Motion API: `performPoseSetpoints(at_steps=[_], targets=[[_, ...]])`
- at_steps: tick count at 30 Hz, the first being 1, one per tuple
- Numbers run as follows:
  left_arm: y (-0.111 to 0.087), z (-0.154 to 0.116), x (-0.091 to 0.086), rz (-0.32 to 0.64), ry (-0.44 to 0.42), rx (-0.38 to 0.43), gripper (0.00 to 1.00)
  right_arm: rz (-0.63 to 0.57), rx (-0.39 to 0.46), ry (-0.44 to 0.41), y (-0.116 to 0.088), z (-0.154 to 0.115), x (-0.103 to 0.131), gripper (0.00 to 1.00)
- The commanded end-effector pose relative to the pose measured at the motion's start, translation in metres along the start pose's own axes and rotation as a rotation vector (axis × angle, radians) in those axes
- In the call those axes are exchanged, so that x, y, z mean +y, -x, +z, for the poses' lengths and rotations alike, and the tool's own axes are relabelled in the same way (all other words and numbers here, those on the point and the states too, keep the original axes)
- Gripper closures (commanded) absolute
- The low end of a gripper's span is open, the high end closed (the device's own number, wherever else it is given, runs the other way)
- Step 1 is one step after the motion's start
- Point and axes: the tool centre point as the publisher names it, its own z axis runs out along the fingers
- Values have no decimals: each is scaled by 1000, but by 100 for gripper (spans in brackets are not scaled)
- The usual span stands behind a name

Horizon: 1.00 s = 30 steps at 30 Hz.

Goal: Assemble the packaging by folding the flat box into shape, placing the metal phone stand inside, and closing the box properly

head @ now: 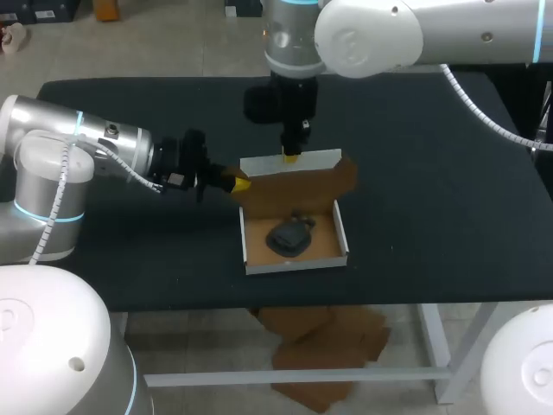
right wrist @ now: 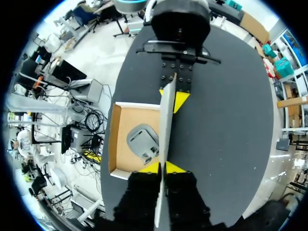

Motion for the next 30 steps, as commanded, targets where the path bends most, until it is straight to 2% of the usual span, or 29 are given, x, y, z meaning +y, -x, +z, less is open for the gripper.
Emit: performPoseSetpoints(at_steps=[1,10,11,12,20,25,30], targets=[[0,0,0,1,-2,0,100,-4,20,-12,4,2,4,100],[0,0,0,1,-2,0,100,-13,18,-23,0,0,7,98],[0,0,0,1,-2,0,100,-13,17,-20,0,-2,7,57],[0,0,0,1,-2,0,100,-12,13,-20,-1,-4,7,0],[0,0,0,1,-2,0,100,2,-27,15,-4,-32,4,0],[0,0,0,1,-2,0,100,89,-29,40,2,-50,-4,0],[0,0,0,1,-2,0,100,114,-39,40,5,-58,-8,0]])
